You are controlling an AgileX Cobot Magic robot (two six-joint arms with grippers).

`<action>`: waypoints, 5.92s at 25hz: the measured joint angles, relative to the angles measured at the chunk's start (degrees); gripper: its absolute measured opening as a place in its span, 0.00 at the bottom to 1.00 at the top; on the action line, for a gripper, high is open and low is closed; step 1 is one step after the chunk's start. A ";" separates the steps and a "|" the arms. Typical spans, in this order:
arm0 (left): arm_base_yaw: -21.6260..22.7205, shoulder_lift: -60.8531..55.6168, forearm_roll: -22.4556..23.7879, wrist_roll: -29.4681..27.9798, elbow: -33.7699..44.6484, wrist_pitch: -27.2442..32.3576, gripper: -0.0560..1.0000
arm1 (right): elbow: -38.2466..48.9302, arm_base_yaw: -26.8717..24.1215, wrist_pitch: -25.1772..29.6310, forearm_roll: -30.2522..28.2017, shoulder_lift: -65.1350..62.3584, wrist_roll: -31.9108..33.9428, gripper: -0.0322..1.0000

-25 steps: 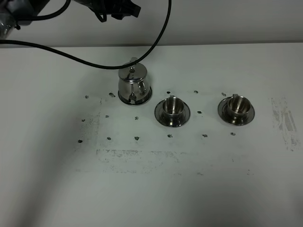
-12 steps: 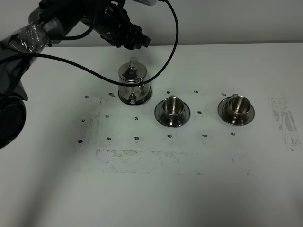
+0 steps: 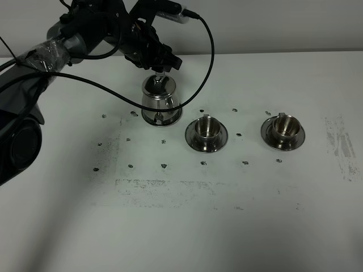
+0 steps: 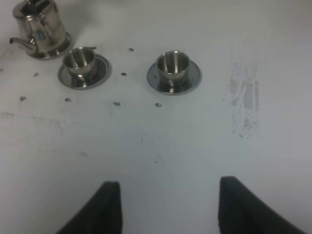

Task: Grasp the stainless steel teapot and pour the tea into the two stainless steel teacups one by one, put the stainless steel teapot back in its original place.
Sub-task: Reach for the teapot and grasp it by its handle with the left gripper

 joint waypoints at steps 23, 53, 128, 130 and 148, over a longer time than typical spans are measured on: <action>2.73 1.17 3.50 6.90 0.00 -0.84 0.50 | 0.00 0.00 0.00 0.00 0.00 0.00 0.45; 6.11 -14.45 9.91 49.52 1.59 25.40 0.50 | 0.00 0.00 0.00 0.00 0.00 0.00 0.45; 2.09 -2.23 7.44 62.66 3.59 11.83 0.47 | 0.00 0.00 0.00 0.05 0.00 0.00 0.45; 2.09 -2.23 7.37 62.34 3.59 12.11 0.47 | 0.00 0.00 0.00 0.05 0.00 0.00 0.45; 2.09 -2.23 7.37 50.55 3.41 24.31 0.47 | 0.00 0.00 0.00 0.05 0.00 0.04 0.45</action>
